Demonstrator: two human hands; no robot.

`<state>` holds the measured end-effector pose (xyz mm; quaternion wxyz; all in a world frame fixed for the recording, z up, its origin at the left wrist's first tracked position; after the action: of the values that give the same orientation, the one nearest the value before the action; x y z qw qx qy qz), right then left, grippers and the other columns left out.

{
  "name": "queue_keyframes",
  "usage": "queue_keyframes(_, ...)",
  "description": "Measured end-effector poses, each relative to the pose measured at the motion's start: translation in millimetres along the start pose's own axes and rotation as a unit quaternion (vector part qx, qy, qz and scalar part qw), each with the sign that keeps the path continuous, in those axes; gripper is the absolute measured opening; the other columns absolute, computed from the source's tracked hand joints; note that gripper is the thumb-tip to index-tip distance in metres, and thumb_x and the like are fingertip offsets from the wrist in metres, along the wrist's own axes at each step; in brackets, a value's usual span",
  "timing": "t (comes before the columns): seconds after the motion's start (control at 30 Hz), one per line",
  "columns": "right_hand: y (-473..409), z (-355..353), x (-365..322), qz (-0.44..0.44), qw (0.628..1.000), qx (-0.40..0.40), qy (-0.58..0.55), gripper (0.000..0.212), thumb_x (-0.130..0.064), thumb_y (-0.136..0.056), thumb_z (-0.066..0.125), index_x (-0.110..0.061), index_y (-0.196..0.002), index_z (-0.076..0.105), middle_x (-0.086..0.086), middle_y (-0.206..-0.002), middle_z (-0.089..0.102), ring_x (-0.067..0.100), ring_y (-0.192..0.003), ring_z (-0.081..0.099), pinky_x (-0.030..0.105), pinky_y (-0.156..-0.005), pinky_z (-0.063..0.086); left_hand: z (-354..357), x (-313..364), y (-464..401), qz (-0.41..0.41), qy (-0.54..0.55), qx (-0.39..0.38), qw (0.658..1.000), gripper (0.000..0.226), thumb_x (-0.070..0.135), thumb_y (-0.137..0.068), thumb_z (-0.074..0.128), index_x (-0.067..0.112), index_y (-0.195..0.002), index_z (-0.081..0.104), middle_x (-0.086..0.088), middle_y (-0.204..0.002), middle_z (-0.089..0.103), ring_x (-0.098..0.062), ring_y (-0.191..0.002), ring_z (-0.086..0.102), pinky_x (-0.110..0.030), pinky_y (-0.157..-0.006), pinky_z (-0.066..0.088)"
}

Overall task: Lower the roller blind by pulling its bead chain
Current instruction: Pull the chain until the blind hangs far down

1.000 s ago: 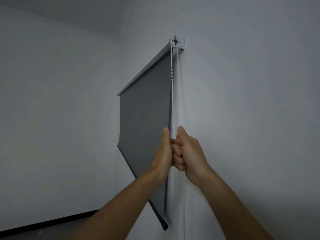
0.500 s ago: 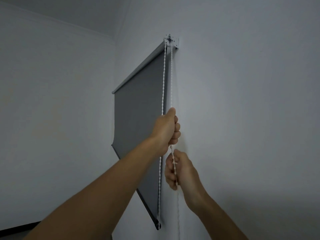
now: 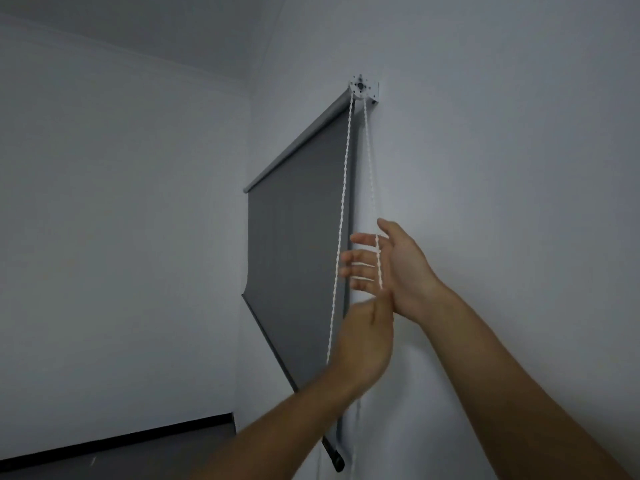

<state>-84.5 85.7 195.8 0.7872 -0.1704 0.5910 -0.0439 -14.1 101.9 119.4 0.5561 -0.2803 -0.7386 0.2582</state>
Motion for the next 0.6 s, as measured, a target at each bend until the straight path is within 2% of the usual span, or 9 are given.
queue_keyframes(0.03, -4, 1, -4, 0.000, 1.000, -0.002, 0.001, 0.044, -0.049, -0.099, 0.044, -0.009, -0.101, 0.062, 0.011, -0.070, 0.064, 0.025, -0.056, 0.058, 0.030, -0.053, 0.046, 3, -5, 9, -0.010, 0.008, -0.008, 1.000, 0.051, 0.036, -0.107, 0.027, 0.020, -0.061, 0.043, 0.011, -0.043, 0.040, -0.001, -0.037, 0.039, -0.012, -0.042, 0.028)
queue_keyframes(0.1, -10, 3, -7, 0.005, 1.000, -0.004, -0.022, 0.040, -0.049, -0.100, 0.045, -0.013, -0.088, 0.058, 0.002, -0.059, 0.043, 0.015, -0.046, 0.036, 0.025, -0.044, 0.030, 5, -13, 18, -0.016, 0.025, -0.005, 1.000, 0.053, 0.041, -0.105, 0.029, 0.021, -0.057, 0.033, 0.011, -0.040, 0.034, -0.003, -0.038, 0.033, -0.014, -0.041, 0.026)
queue_keyframes(0.2, -14, 5, -7, -0.019, 0.998, 0.016, -0.053, 0.047, -0.045, -0.104, 0.043, -0.022, -0.064, 0.037, -0.005, -0.052, 0.022, 0.010, -0.039, 0.016, 0.022, -0.033, 0.015, 0, -18, 18, -0.017, 0.052, -0.007, 0.998, 0.051, 0.043, -0.105, 0.030, 0.021, -0.059, 0.032, 0.010, -0.046, 0.031, -0.004, -0.043, 0.029, -0.019, -0.045, 0.025)
queue_keyframes(0.27, -14, 5, -5, -0.052, 0.998, 0.028, -0.036, 0.051, -0.043, -0.105, 0.042, -0.025, -0.059, 0.029, -0.007, -0.050, 0.019, 0.009, -0.038, 0.013, 0.021, -0.030, 0.014, -2, -21, 17, -0.056, 0.089, -0.022, 0.994, 0.054, 0.049, -0.103, 0.029, 0.021, -0.058, 0.034, 0.007, -0.050, 0.031, -0.007, -0.043, 0.028, -0.025, -0.046, 0.024)
queue_keyframes(0.33, -12, 5, -4, -0.074, 0.997, 0.026, -0.017, 0.052, -0.042, -0.105, 0.041, -0.026, -0.057, 0.027, -0.007, -0.050, 0.019, 0.010, -0.038, 0.013, 0.022, -0.031, 0.015, -3, -25, 17, -0.118, 0.141, -0.042, 0.982, 0.057, 0.056, -0.101, 0.025, 0.022, -0.059, 0.044, 0.005, -0.050, 0.038, -0.009, -0.043, 0.033, -0.027, -0.047, 0.028)
queue_keyframes(0.4, -7, 4, -2, -0.082, 0.996, 0.025, 0.002, 0.052, -0.042, -0.105, 0.040, -0.026, -0.056, 0.028, -0.007, -0.049, 0.019, 0.010, -0.038, 0.014, 0.021, -0.031, 0.015, -8, -28, 12, -0.152, 0.171, -0.044, 0.973, 0.062, 0.060, -0.100, 0.020, 0.018, -0.075, 0.059, 0.002, -0.055, 0.053, -0.011, -0.049, 0.048, -0.028, -0.052, 0.040)
queue_keyframes(0.47, -1, 5, 3, -0.087, 0.995, 0.033, 0.025, 0.051, -0.041, -0.105, 0.040, -0.026, -0.058, 0.028, -0.006, -0.049, 0.021, 0.009, -0.037, 0.015, 0.020, -0.032, 0.014, -13, -26, 3, -0.154, 0.184, -0.038, 0.970, 0.067, 0.058, -0.100, 0.018, 0.012, -0.091, 0.065, -0.001, -0.064, 0.065, -0.012, -0.058, 0.060, -0.027, -0.059, 0.049)
queue_keyframes(0.5, 3, 5, 8, -0.089, 0.995, 0.038, 0.035, 0.050, -0.041, -0.105, 0.040, -0.025, -0.058, 0.028, -0.006, -0.049, 0.021, 0.010, -0.036, 0.015, 0.020, -0.033, 0.014, -16, -23, -2, -0.154, 0.192, -0.031, 0.969, 0.067, 0.057, -0.101, 0.018, 0.012, -0.090, 0.067, -0.001, -0.065, 0.068, -0.012, -0.059, 0.063, -0.027, -0.061, 0.051)
queue_keyframes(0.6, 14, 6, 23, -0.096, 0.991, 0.055, 0.075, 0.052, -0.040, -0.104, 0.039, -0.025, -0.055, 0.030, -0.004, -0.045, 0.024, 0.011, -0.034, 0.017, 0.019, -0.035, 0.016, -21, -9, -17, -0.141, 0.205, -0.017, 0.968, 0.070, 0.055, -0.102, 0.020, 0.015, -0.066, 0.064, 0.002, -0.054, 0.064, -0.010, -0.054, 0.061, -0.026, -0.059, 0.053)
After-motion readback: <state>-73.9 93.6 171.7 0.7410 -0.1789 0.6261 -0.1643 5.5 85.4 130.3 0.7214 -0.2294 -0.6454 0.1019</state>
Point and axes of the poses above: each hand's wrist, its own y-axis away from the middle knuckle, its own z-axis out of the palm, x = y × z, the point moved 3 cm from there along -y, towards the middle knuckle
